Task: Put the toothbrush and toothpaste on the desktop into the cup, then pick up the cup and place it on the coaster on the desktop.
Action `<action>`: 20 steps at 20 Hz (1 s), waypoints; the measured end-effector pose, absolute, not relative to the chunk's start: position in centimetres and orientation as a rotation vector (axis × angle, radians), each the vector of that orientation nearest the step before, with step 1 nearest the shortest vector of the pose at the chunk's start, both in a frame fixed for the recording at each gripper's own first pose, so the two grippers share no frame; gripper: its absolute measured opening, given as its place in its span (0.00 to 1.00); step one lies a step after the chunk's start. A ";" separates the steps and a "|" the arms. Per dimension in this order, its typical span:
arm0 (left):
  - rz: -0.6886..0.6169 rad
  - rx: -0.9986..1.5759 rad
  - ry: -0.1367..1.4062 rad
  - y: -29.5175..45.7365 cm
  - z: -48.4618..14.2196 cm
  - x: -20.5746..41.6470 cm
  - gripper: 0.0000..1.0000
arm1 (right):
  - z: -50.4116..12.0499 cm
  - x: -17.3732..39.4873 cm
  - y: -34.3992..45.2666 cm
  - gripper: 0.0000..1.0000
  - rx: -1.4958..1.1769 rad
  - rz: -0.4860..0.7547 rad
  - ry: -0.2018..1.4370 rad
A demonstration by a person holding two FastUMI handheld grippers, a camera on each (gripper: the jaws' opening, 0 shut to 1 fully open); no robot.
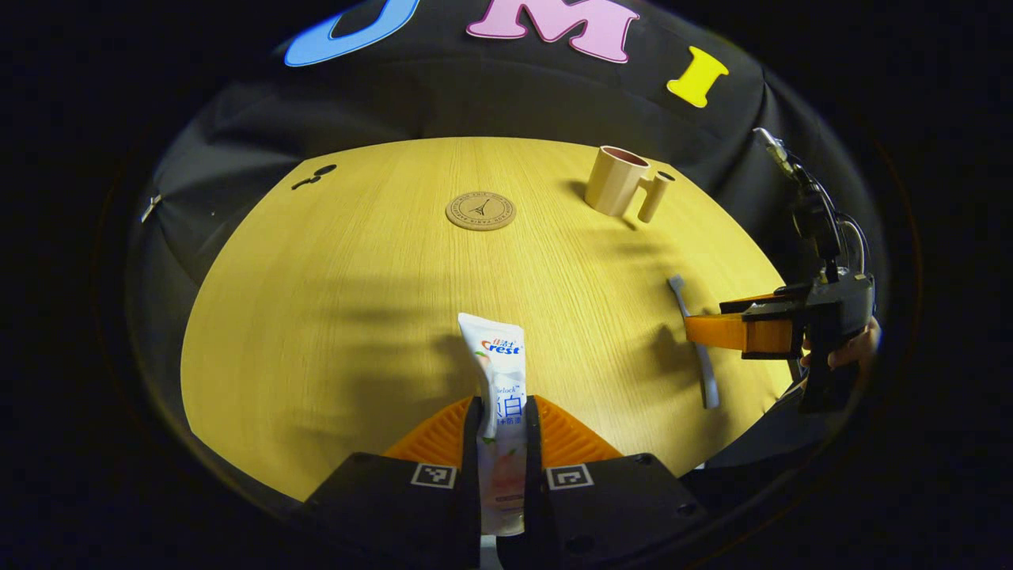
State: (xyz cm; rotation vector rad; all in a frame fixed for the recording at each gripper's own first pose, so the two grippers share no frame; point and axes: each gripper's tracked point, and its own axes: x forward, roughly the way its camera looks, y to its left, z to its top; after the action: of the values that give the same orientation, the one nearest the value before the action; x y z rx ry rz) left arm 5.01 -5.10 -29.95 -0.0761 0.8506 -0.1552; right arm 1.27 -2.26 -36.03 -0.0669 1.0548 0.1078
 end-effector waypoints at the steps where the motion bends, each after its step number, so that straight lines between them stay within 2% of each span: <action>1: -0.154 -0.078 0.851 -5.1 -29.9 4.8 0.27 | -36.5 1.0 -2.1 0.98 -0.059 0.106 1.071; 5: -0.149 -0.096 0.865 -5.3 -30.2 4.4 0.27 | -36.9 1.2 -2.2 0.94 -0.105 0.094 1.090; 6: -0.150 -0.097 0.866 -5.4 -30.2 4.4 0.32 | -36.8 1.2 -2.1 0.92 -0.123 0.102 1.093; 7: -0.153 -0.094 0.867 -5.5 -30.2 4.4 0.32 | -37.1 1.1 -1.8 0.86 -0.132 0.111 1.101; 8: -0.155 -0.089 0.869 -5.6 -30.2 4.4 0.27 | -36.9 1.0 -1.6 0.79 -0.135 0.112 1.103; 9: -0.158 -0.085 0.867 -5.6 -30.2 4.4 0.27 | -37.0 1.0 -1.4 0.67 -0.133 0.113 1.112; 10: -0.161 -0.083 0.867 -5.8 -30.2 4.5 0.27 | -37.0 1.0 -1.1 0.63 -0.132 0.112 1.116; 12: -0.167 -0.080 0.865 -6.1 -30.0 4.7 0.27 | -37.1 1.1 -0.7 0.45 -0.133 0.119 1.123; 13: -0.169 -0.079 0.865 -6.2 -29.9 4.9 0.27 | -37.4 1.1 -0.5 0.17 -0.142 0.127 1.140; 18: -0.175 -0.075 0.868 -7.1 -30.0 5.5 0.27 | -37.0 0.3 1.0 0.17 -0.141 0.286 1.223; 20: -0.175 -0.077 0.867 -7.5 -29.9 5.6 0.27 | -36.9 0.4 1.3 0.08 -0.079 0.320 1.231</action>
State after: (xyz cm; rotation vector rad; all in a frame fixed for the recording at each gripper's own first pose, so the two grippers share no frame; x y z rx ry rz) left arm 5.63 -7.51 -29.93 -0.0766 0.8675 -0.1751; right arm 0.38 1.31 -36.91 -0.0787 1.2311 0.3202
